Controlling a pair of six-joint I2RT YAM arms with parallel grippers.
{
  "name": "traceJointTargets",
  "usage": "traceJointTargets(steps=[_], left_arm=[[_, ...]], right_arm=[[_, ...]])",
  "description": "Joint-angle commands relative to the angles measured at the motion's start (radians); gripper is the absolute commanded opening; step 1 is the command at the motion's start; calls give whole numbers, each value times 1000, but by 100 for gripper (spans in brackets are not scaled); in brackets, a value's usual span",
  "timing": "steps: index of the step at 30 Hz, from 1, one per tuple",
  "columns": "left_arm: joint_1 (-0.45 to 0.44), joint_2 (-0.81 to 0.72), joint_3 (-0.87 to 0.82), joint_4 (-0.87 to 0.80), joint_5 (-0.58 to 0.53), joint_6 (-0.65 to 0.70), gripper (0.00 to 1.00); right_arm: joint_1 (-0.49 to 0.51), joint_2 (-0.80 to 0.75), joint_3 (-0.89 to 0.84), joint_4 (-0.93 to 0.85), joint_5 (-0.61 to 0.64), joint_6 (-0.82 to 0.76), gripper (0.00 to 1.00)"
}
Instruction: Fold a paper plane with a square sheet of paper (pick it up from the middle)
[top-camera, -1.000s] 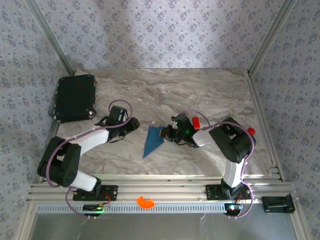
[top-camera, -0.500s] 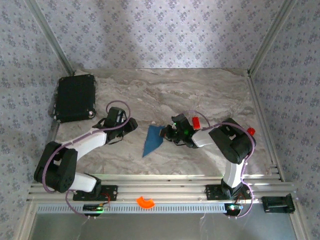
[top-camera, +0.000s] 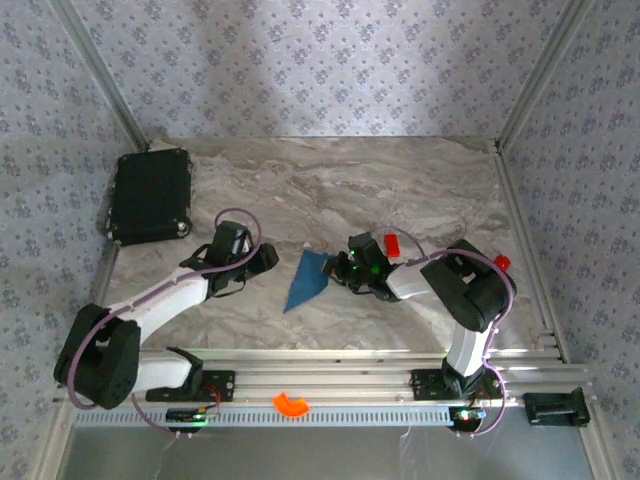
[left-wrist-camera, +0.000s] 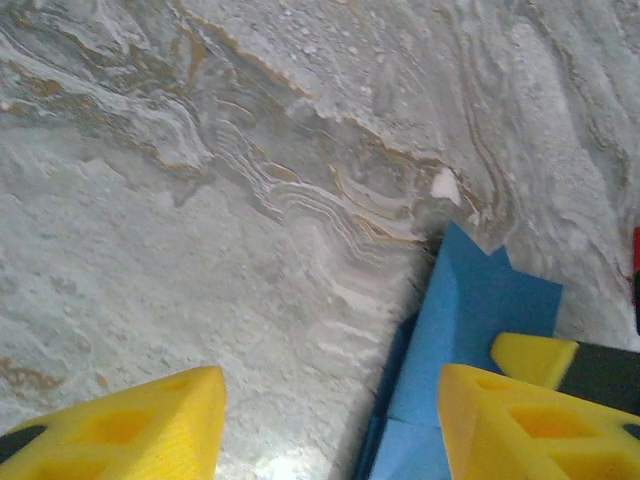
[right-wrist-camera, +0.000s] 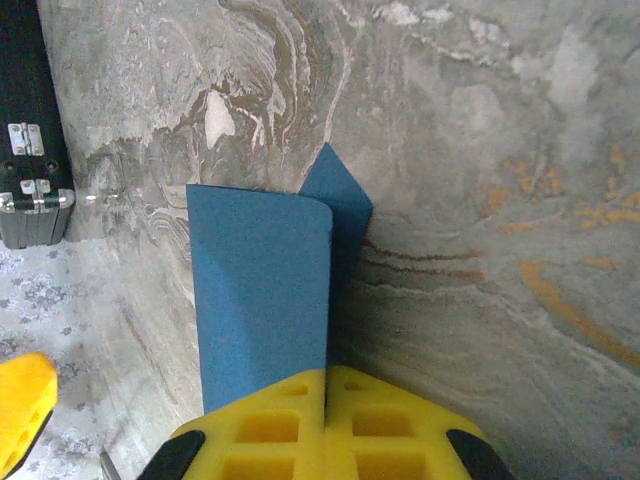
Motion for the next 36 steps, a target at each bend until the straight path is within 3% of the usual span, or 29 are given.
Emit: traceJointTargets(steps=[1,7,10,15,22,31,36], left_arm=[[-12,-72,-23,-49,28,26,58],[-15,-184,-81,-87,76,27,57],[-20,-178,-63,-114,139,75,55],[-77,-155,-40,-131,136,153,51],[-234,-137,-48,-129,-5,236,41],[-391,-31,30,-200,-151,417,51],[-516,8,59,-187,-328,508,52]], right_arm=[[14,-31,-27,-21,44,34,0],[22,-51,-41,-31,88,59,0],[19,-60,-41,-58,98,58,0],[1,-48,-30,-44,42,58,0],[-4,-26,28,-64,-5,81,0],[14,-81,56,-120,18,73,0],[5,-84,56,-120,-3,79,0]])
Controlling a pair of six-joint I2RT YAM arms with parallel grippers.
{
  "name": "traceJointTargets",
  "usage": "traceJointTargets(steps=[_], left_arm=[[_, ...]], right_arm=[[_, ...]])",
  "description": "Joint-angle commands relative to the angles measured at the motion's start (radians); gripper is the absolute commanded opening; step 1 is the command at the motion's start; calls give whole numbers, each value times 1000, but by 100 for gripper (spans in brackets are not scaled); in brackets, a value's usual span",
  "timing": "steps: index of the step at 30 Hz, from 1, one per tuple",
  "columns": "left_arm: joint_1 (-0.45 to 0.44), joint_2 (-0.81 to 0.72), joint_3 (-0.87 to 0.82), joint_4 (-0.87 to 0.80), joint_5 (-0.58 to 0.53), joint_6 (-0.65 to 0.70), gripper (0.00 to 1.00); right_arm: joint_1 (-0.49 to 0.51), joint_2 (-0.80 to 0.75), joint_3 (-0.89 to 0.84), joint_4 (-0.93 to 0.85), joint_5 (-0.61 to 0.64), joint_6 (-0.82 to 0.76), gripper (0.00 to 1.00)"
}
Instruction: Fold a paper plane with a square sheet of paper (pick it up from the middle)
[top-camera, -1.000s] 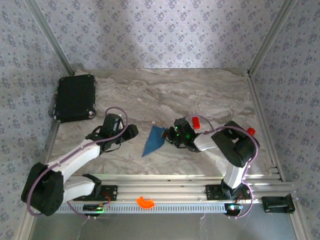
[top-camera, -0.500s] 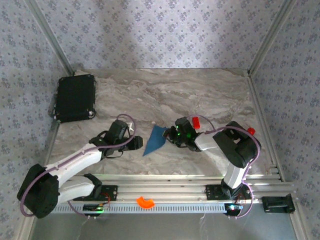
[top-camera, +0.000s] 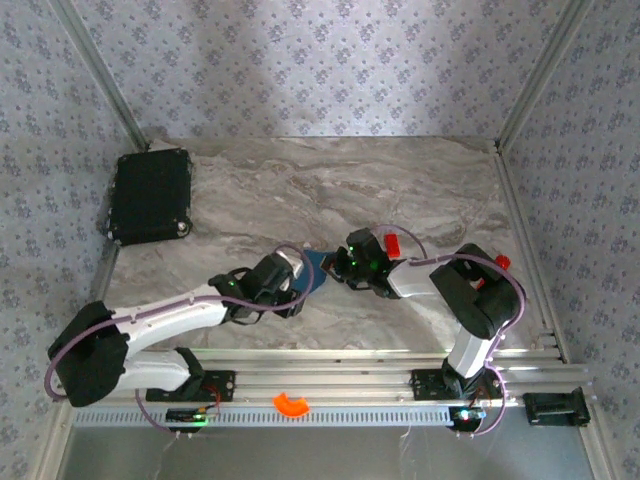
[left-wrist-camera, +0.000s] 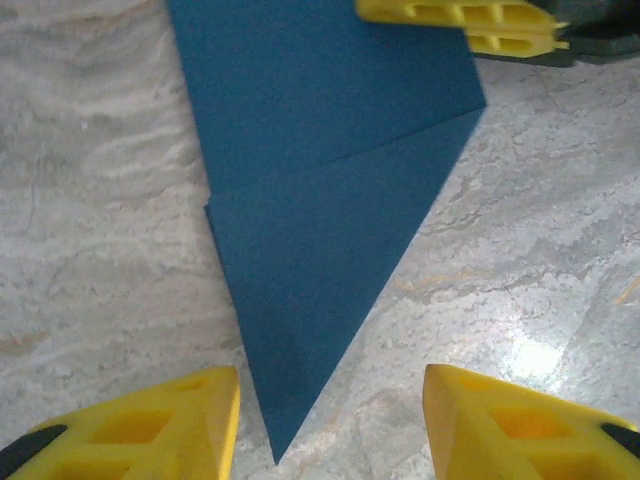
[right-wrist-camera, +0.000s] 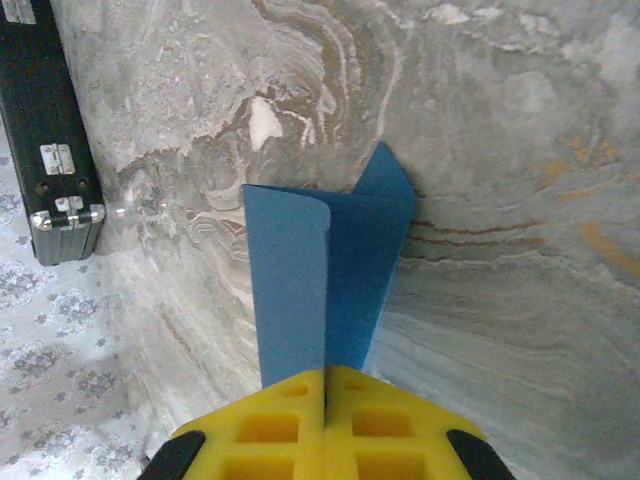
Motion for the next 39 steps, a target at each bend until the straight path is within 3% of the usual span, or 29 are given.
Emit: traceJointTargets(steps=[1,5,12,18,26,39], left_arm=[[-63,23,38,-15,-138,108,53],[-102,92,68,-30,-176,147,54],[-192,232,149,-94,-358,162,55],[-208,280,161,-85,-389,188,53],[-236,337,174,-91,-463,201,43],[-235,333,159,-77,-487,196,26]], right_arm=[[-3,-22,19,-26,-10,5,0],[-7,-27,30,-39,-14,1,0],[-12,-30,34,-29,-26,15,0],[-13,-39,41,-40,-29,15,0],[-13,-41,54,-44,-30,15,0],[-13,-35,51,-45,-25,17,0]])
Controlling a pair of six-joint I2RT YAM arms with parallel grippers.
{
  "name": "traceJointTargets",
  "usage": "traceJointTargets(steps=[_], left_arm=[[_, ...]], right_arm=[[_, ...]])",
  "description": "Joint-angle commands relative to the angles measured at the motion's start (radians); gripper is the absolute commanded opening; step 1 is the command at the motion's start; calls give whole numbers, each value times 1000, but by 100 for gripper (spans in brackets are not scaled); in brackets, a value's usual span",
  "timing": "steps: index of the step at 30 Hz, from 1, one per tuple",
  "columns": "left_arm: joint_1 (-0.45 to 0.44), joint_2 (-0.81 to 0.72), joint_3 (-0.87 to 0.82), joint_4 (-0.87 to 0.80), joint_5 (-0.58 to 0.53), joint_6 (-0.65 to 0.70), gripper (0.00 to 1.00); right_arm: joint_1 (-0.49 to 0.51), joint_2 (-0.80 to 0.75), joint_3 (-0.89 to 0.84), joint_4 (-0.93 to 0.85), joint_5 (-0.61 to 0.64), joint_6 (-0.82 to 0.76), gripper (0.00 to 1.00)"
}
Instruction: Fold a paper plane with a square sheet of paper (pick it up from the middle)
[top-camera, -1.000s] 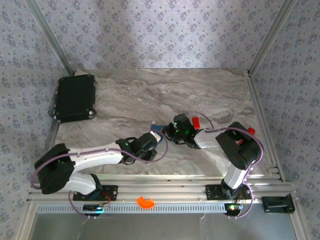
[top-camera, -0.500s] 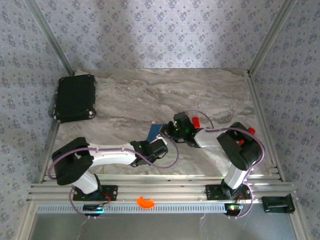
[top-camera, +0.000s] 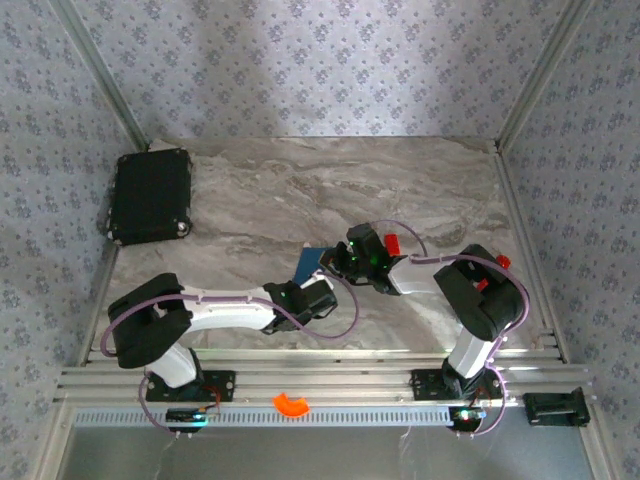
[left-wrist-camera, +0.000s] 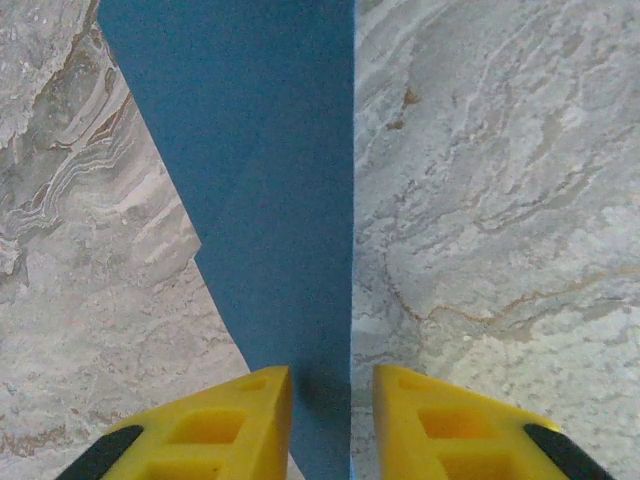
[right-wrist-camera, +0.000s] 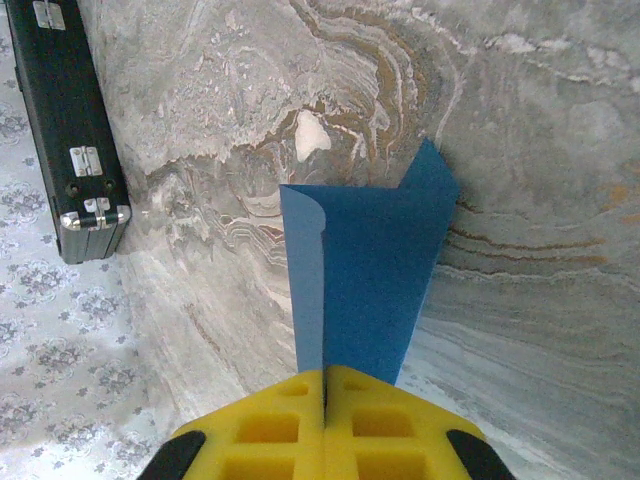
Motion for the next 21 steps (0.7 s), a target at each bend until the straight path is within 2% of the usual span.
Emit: traceJointTargets(steps=[1,8,21], left_arm=[[-8,1,6,-14,-30,-2,26],[-8,1,-1,-13,-30,-9,29],[-7,10,-9,-12,-64,-41,23]], right_arm=[[-3,-17,20,-11,-5,16,0],[-1,-13,23,-5,-7,19,0],[3,1,23,10,-10,25,0]])
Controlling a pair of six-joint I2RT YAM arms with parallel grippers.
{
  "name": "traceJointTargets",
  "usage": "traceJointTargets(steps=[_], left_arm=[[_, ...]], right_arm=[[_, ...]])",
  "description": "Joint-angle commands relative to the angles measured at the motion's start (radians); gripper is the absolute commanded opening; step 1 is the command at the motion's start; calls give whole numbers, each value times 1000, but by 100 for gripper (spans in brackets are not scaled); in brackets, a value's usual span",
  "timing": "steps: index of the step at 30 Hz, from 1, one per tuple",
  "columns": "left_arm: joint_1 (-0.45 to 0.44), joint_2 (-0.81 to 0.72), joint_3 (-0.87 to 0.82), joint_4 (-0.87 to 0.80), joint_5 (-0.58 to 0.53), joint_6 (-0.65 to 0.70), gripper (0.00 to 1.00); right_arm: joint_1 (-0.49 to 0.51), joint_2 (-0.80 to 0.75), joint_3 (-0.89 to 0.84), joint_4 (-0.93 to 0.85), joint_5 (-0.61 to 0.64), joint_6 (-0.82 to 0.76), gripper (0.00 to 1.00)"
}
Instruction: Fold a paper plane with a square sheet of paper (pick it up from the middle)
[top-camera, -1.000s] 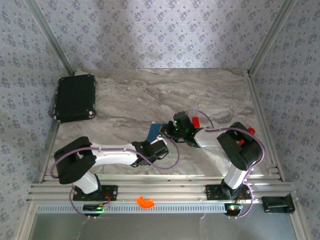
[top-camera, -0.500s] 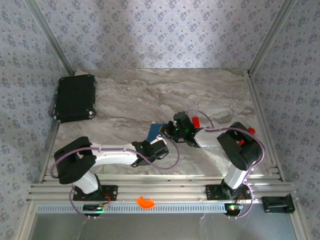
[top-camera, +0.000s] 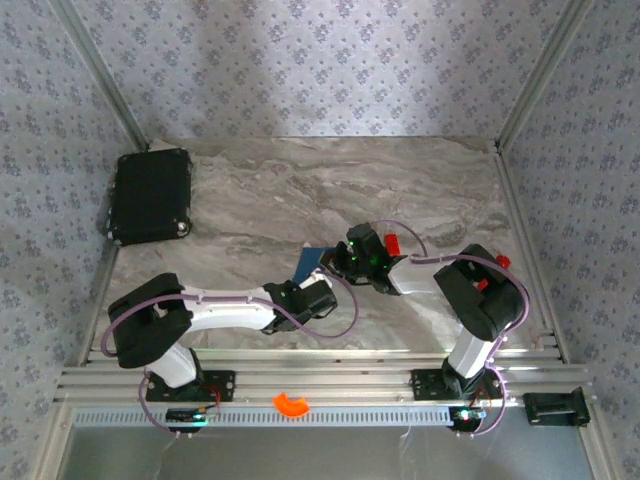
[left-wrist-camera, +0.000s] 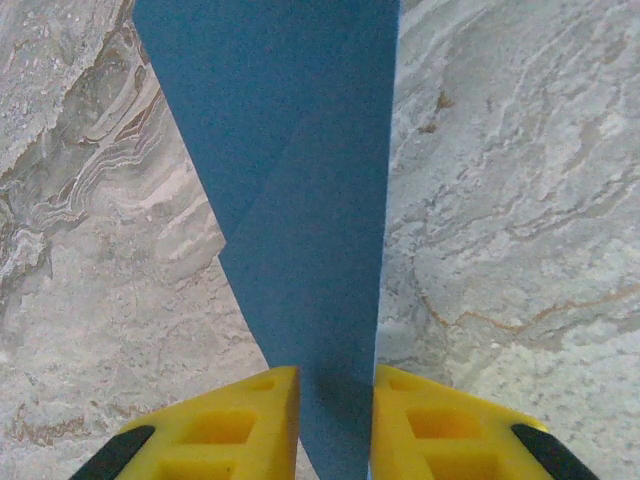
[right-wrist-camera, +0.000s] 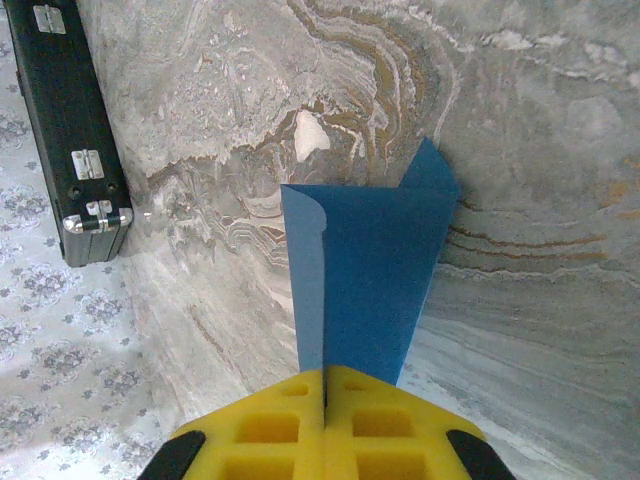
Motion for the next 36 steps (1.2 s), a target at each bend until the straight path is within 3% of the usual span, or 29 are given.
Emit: traceJointTargets(steps=[1,10,21,25,30,36], left_arm=[[-7,10,-6,-11,-29,-20,23],[-8,11,-7,-13,-47,-27,23],[-7,13,-18,1,-42,-48,9],[4,4,-21,16,-17,-68,6],[72,-68,-51,74,109,-109,4],[202,-167,-125,204,375,-162,4]], right_arm=[[3,1,23,9,-11,11,0],[5,-1,22,9,-9,11,0],[5,-7,17,6,-5,3,0],[2,-37,9,-37,4,-28,14],[-37,-142,-32,-181,64,-103,31],[-77,-287,-64,-367,146,-195,37]])
